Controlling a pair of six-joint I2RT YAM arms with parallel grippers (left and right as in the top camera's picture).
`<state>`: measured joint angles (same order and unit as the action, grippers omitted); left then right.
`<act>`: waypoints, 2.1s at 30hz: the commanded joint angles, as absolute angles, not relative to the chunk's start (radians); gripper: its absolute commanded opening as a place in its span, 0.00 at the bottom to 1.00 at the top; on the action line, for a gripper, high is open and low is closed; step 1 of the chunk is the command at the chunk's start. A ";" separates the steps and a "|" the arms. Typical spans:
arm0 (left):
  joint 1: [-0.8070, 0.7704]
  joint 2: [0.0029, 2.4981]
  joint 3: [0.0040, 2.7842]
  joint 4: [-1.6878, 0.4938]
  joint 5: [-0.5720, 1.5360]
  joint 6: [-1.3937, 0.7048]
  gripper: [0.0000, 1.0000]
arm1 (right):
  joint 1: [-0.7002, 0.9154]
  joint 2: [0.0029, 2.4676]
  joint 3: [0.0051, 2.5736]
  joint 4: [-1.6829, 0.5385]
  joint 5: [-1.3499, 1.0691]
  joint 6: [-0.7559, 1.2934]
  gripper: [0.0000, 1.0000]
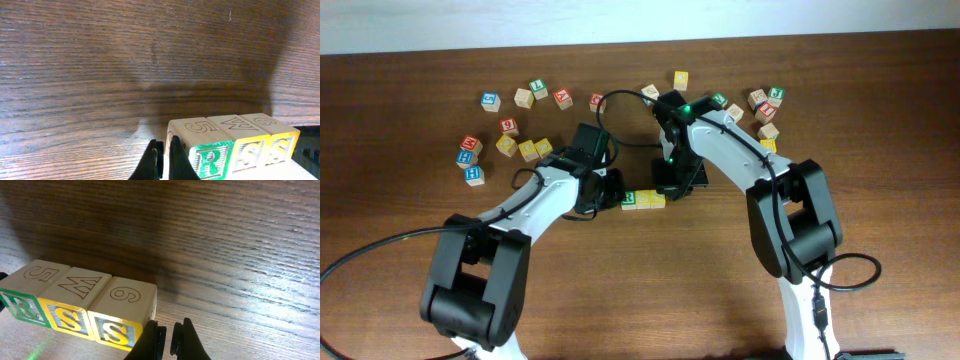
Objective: Spell out RSS
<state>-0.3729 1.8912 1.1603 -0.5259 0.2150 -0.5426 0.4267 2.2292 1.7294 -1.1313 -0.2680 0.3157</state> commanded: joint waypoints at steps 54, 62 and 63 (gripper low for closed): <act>-0.250 1.398 1.290 -0.947 0.099 -0.499 0.00 | 0.353 1.827 1.822 -1.445 -0.052 0.323 0.04; -0.250 1.072 1.290 -1.209 0.063 -0.500 0.29 | 0.354 1.303 1.753 -1.597 0.022 0.365 0.13; -0.250 1.057 1.290 -1.234 0.064 -0.499 0.38 | 0.354 1.245 1.740 -1.603 0.023 0.381 0.21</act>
